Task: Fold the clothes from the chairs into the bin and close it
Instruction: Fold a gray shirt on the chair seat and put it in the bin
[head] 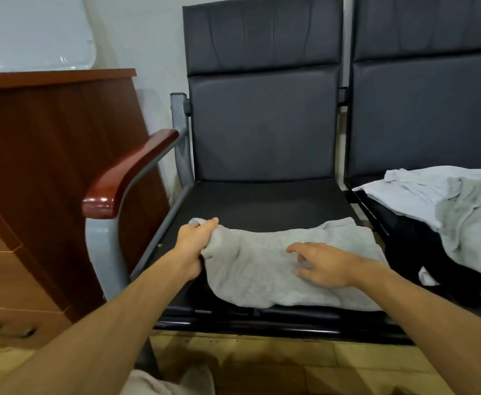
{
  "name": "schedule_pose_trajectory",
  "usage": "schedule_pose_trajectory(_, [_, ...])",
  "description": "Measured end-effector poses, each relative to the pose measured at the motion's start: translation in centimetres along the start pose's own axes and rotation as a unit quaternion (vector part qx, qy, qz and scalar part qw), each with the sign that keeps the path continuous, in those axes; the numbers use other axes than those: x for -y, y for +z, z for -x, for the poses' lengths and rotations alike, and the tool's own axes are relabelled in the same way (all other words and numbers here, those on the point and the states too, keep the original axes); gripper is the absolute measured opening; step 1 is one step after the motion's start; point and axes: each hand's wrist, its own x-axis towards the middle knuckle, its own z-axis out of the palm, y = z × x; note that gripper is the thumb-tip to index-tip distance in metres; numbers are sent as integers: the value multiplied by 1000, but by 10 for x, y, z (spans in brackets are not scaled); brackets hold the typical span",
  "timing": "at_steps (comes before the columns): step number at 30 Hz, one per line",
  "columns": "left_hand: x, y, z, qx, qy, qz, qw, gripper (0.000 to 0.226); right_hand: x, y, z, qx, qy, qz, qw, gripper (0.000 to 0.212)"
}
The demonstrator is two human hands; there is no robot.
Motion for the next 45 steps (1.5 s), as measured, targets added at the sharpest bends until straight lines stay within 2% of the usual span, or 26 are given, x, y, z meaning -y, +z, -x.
schedule_pose_trajectory(4, [-7,34,17,-4,12,93,996,17,-18,-8,28,-29,25,14,999,48])
schedule_pose_trajectory(7, [-3,66,25,-15,45,85,995,14,-37,-16,45,-82,63,22,994,50])
schedule_pose_trajectory(10, [4,100,31,-11,72,73,995,7,-56,-23,64,-134,93,-27,986,60])
schedule_pose_trajectory(13, [14,132,35,4,89,35,995,11,-75,-25,84,-150,98,-60,982,65])
schedule_pose_trajectory(18, [27,184,42,65,64,-5,996,12,-104,-27,106,-171,124,-59,976,69])
schedule_pose_trajectory(21, [36,208,52,117,116,-106,981,9,-118,-28,111,-178,135,-70,972,69])
schedule_pose_trajectory(23, [47,218,55,174,146,-197,954,15,-124,-27,112,-177,141,-72,971,67])
schedule_pose_trajectory(26, [61,222,58,313,104,-302,894,35,-126,-27,109,-165,148,-60,973,64])
schedule_pose_trajectory(28, [64,219,58,382,76,-319,864,53,-124,-28,105,-149,150,-52,976,61])
schedule_pose_trajectory(30, [62,212,55,408,74,-291,862,54,-121,-29,101,-133,156,-48,977,57])
schedule_pose_trajectory(31, [61,206,54,409,87,-287,862,51,-120,-29,99,-128,161,-45,977,54])
schedule_pose_trajectory(33, [60,195,51,377,172,-345,842,45,-116,-29,94,-122,178,-38,976,48])
schedule_pose_trajectory(36, [61,172,40,303,311,-489,756,42,-106,-30,86,-133,199,-41,970,37])
schedule_pose_trajectory(37, [62,164,37,295,325,-533,723,43,-102,-31,84,-142,204,-43,968,33])
schedule_pose_trajectory(40, [62,139,34,313,283,-640,642,52,-84,-32,76,-164,209,-61,962,29])
schedule_pose_trajectory(42, [63,121,35,311,274,-663,624,54,-67,-31,70,-160,206,-68,963,35])
schedule_pose_trajectory(45, [59,91,32,265,292,-691,605,53,-42,-29,57,-133,200,-49,969,34])
